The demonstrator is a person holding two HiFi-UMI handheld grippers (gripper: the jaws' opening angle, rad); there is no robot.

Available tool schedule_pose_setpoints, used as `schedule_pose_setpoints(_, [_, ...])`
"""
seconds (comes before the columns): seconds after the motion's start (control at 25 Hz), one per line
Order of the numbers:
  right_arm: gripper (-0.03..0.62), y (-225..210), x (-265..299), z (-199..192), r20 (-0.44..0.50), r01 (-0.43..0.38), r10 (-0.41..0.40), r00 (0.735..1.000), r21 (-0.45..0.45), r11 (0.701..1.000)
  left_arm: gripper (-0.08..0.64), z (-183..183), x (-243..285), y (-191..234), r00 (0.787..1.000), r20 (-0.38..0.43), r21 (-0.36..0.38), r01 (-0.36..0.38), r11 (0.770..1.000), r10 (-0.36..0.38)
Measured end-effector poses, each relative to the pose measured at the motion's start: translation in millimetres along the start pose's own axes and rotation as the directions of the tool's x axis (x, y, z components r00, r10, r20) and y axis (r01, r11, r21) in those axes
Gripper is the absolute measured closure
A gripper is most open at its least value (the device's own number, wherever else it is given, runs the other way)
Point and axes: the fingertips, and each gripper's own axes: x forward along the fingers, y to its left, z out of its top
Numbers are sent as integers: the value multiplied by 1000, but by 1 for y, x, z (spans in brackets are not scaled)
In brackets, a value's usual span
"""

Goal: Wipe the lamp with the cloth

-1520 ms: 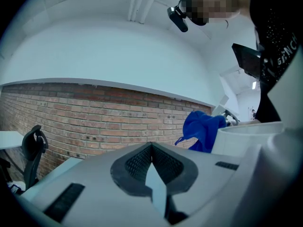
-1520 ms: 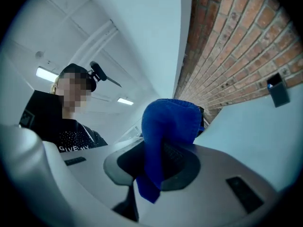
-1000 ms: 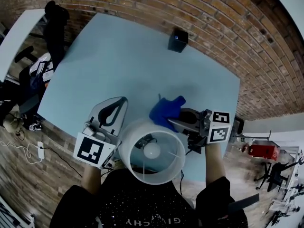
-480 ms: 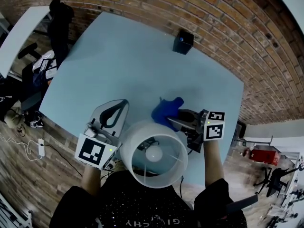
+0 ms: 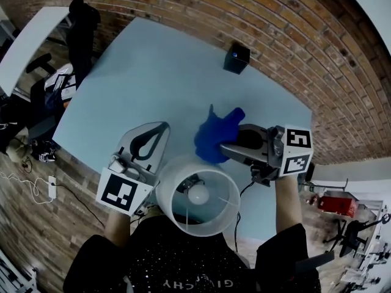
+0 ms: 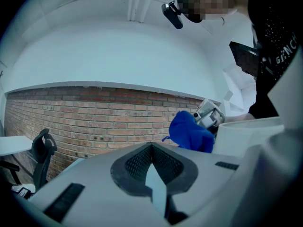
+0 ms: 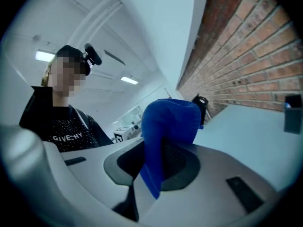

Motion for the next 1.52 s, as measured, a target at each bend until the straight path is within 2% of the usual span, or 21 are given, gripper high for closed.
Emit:
schedule_pose_setpoints(0.08, [518, 22, 7, 22, -8, -103, 103, 995, -33, 994, 551, 10, -1, 1, 1000, 14, 6, 1, 1000, -1])
schedule_pose_setpoints(0.2, [518, 42, 18, 41, -40, -230, 228, 973, -43, 972, 551, 18, -4, 4, 999, 32, 3, -9, 1000, 9])
schedule_pose_setpoints(0.28, [518, 50, 26, 37, -104, -292, 286, 953, -51, 955, 551, 19, -6, 7, 999, 40, -5, -22, 1000, 22])
schedule_pose_setpoints(0.36, [518, 50, 36, 20, -192, -324, 307, 932, -64, 944, 551, 15, -9, 8, 999, 36, -10, -32, 999, 32])
schedule_pose_setpoints(0.44, [518, 44, 44, 4, -248, -326, 304, 920, -49, 944, 551, 11, -11, 10, 999, 27, -5, -46, 999, 46])
schedule_pose_setpoints(0.6, [518, 31, 54, -10, -268, -332, 320, 909, 1, 943, 551, 6, -15, 13, 997, 24, -1, -70, 998, 70])
schedule_pose_setpoints(0.96, [518, 4, 73, -40, -346, -325, 317, 883, 37, 945, 551, -15, -26, 17, 994, 7, -24, -110, 994, 110])
schedule_pose_setpoints(1.2, [518, -21, 86, -64, -375, -307, 315, 872, 82, 948, 551, -46, -27, 23, 993, -24, -88, -121, 989, 119])
schedule_pose_setpoints(1.4, [518, -40, 96, -81, -392, -297, 313, 865, 104, 949, 551, -58, -25, 22, 992, -33, -73, -125, 990, 123])
schedule_pose_setpoints(1.52, [518, -50, 101, -91, -384, -278, 304, 872, 122, 953, 551, -62, -29, 18, 992, -30, -78, -126, 989, 124])
